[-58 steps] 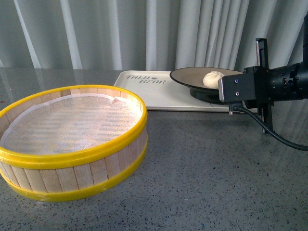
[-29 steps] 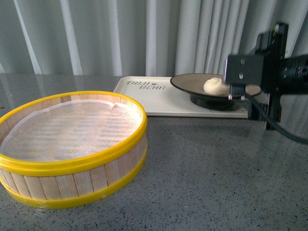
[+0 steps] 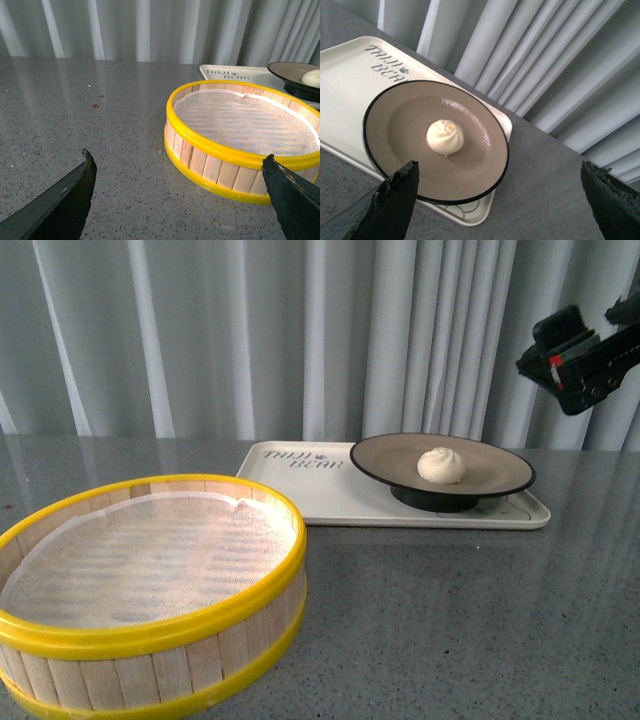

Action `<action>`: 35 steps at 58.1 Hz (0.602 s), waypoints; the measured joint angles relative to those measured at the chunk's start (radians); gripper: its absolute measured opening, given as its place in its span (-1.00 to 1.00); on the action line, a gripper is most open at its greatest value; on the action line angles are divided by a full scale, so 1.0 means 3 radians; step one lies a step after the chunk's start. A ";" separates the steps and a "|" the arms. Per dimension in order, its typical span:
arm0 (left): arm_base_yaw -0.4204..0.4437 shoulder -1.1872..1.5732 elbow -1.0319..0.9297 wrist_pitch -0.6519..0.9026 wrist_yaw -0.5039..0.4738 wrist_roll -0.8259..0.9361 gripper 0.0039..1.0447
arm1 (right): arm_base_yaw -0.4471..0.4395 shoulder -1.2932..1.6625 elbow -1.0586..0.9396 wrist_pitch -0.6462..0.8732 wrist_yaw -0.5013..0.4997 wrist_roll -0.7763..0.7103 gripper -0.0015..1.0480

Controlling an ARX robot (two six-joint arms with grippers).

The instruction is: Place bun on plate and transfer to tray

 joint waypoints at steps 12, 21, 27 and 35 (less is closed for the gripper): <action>0.0000 0.0000 0.0000 0.0000 0.0000 0.0000 0.88 | 0.0006 0.0005 -0.0008 -0.0001 -0.0001 0.0085 0.83; 0.0000 -0.0001 0.0000 0.0000 0.0000 0.0000 0.88 | 0.0023 -0.0116 -0.0500 0.0908 0.0632 0.0827 0.48; 0.0000 0.0000 0.0000 0.0000 -0.0005 0.0000 0.88 | -0.0028 -0.0392 -0.1036 0.1336 0.0641 0.1233 0.14; 0.0000 0.0000 0.0000 0.0000 0.0000 0.0000 0.88 | -0.0112 -0.0743 -0.1661 0.1597 0.0591 0.1442 -0.37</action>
